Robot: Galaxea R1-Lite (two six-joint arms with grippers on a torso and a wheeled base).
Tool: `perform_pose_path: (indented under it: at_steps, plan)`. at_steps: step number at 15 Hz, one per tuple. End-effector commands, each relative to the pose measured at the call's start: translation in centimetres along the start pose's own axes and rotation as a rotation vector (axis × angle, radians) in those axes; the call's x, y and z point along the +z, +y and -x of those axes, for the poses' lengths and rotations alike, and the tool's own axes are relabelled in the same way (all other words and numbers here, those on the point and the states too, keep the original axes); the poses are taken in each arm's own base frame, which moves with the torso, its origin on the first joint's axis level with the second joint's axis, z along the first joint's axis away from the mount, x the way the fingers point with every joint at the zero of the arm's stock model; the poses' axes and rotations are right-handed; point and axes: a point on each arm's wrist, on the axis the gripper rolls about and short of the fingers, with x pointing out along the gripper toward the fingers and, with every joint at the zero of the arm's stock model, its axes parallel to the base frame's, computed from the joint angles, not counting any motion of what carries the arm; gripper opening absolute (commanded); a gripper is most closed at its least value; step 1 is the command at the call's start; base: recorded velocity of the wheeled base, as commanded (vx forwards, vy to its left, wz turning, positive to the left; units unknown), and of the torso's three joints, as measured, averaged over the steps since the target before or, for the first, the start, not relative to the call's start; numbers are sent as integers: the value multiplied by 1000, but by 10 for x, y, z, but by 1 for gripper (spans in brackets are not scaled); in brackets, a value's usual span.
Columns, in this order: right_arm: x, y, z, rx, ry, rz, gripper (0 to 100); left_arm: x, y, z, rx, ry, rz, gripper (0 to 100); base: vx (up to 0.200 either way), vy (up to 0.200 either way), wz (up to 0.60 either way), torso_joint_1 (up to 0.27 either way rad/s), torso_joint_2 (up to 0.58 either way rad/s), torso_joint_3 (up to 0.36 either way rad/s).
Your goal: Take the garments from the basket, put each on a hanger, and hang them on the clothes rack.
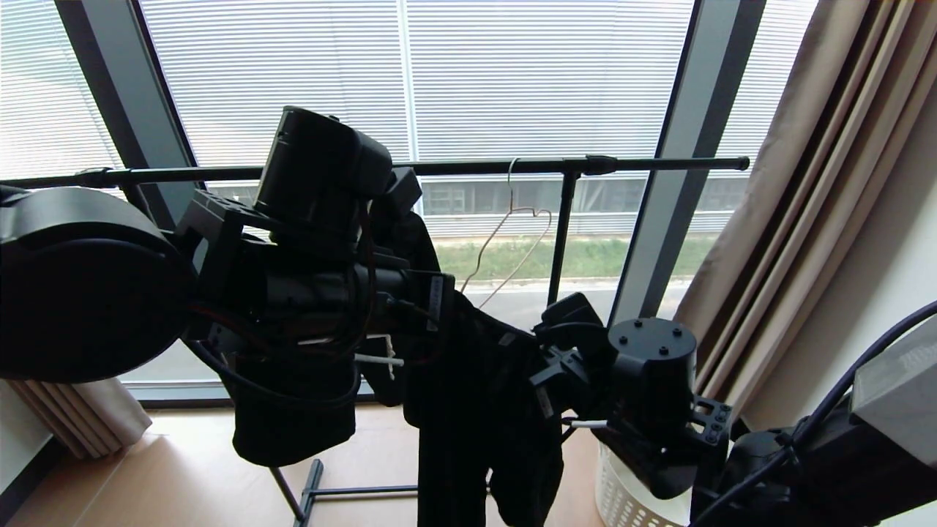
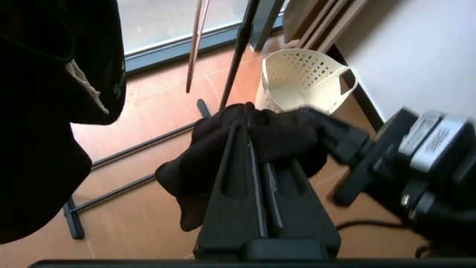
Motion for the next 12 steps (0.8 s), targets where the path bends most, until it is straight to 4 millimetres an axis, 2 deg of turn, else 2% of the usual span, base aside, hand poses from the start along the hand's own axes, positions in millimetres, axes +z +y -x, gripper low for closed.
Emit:
perform_pose_path:
  at_steps: [1, 2, 3, 8, 11, 12]
  plan:
    - [17, -28, 0, -55, -49, -32, 0, -11, 7, 1, 10, 35, -3, 0, 0, 0, 0, 0, 0, 0]
    - [24, -36, 3, -64, -70, -36, 0, -17, 9, -1, 16, 57, -10, 0, 0, 0, 0, 0, 0, 0]
    - [30, -40, 7, -70, -91, -39, 0, -24, 11, -3, 17, 78, -16, 100, 0, 0, 0, 0, 0, 0]
    - [41, -50, 13, -95, -128, -45, 0, -51, 17, -7, 20, 118, -102, 100, 0, 0, 0, 0, 0, 0]
    - [50, -59, 24, -110, -161, -52, 0, -49, 19, -11, 10, 55, -112, 100, 0, 0, 0, 0, 0, 0]
    - [51, -63, 27, -121, -164, -40, 0, -48, 26, -14, -2, 26, -133, 100, 0, 0, 0, 0, 0, 0]
